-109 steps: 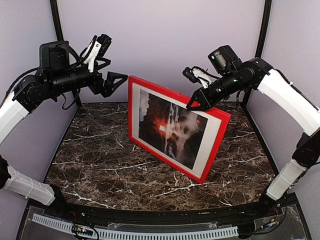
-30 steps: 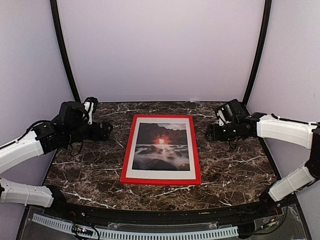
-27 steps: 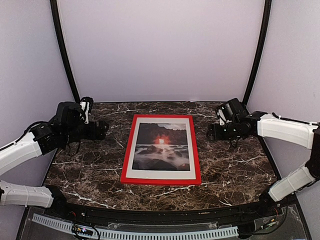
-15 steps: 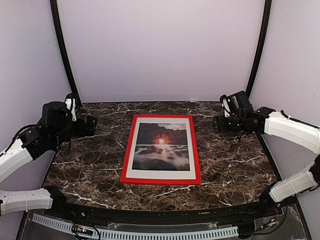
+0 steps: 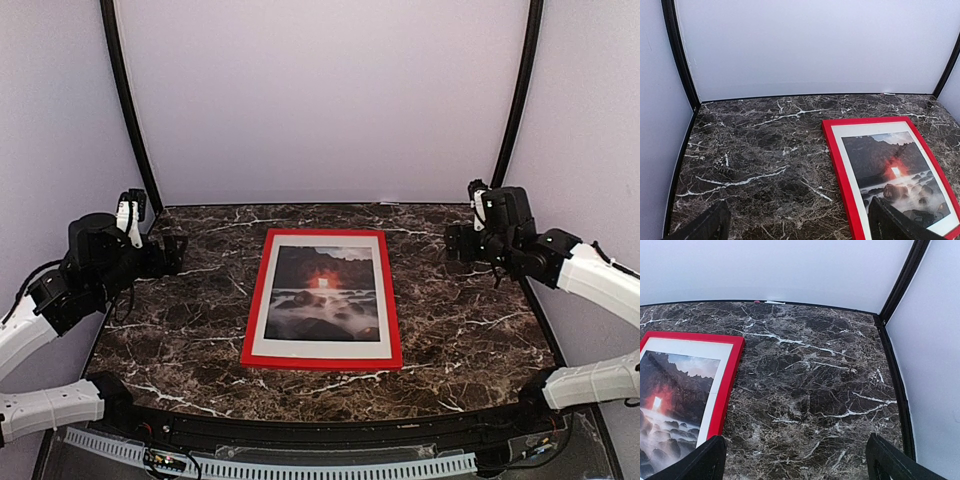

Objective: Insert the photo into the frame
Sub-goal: Reset both arms

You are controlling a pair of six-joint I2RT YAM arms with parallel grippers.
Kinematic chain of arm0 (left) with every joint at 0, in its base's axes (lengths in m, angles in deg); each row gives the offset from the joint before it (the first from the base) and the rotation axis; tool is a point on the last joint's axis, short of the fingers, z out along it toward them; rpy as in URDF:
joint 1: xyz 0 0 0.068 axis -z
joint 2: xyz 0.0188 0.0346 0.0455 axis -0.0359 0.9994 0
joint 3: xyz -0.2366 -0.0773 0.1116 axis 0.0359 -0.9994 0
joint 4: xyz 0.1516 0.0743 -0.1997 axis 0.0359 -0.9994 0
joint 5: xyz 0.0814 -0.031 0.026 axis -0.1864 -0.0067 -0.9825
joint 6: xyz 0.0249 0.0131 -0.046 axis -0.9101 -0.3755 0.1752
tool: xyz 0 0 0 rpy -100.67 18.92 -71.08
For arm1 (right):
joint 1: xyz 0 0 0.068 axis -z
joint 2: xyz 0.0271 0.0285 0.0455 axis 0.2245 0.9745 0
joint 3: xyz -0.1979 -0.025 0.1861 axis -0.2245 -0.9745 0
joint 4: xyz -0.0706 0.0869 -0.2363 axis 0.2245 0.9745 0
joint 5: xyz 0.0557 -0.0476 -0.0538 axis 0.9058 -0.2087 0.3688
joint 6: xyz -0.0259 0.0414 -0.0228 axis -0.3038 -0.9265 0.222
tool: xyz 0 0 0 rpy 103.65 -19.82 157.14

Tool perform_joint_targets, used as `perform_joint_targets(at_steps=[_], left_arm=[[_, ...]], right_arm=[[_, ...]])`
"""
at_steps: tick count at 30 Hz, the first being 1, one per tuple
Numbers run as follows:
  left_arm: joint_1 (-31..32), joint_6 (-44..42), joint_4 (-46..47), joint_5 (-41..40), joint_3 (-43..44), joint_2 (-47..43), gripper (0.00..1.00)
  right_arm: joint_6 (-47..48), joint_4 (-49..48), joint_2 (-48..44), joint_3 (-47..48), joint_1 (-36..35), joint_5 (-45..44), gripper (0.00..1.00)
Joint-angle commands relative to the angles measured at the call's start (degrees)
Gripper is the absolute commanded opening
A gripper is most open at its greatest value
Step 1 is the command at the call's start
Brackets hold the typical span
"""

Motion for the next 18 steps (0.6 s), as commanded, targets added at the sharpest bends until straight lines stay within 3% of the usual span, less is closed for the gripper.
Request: perform_joint_targets(at_steps=[1, 18], left_arm=[[-0.34, -0.75, 3.50, -0.34, -2.53, -2.44, 0.99], [-0.33, -2.79, 3.40, 1.83, -4.27, -7.97, 0.99]], right_arm=[[-0.73, -1.26, -4.35, -3.09, 0.13, -1.73, 0.99], [-1.09, -1.34, -13.62, -5.99, 0.13, 4.03, 0.99]])
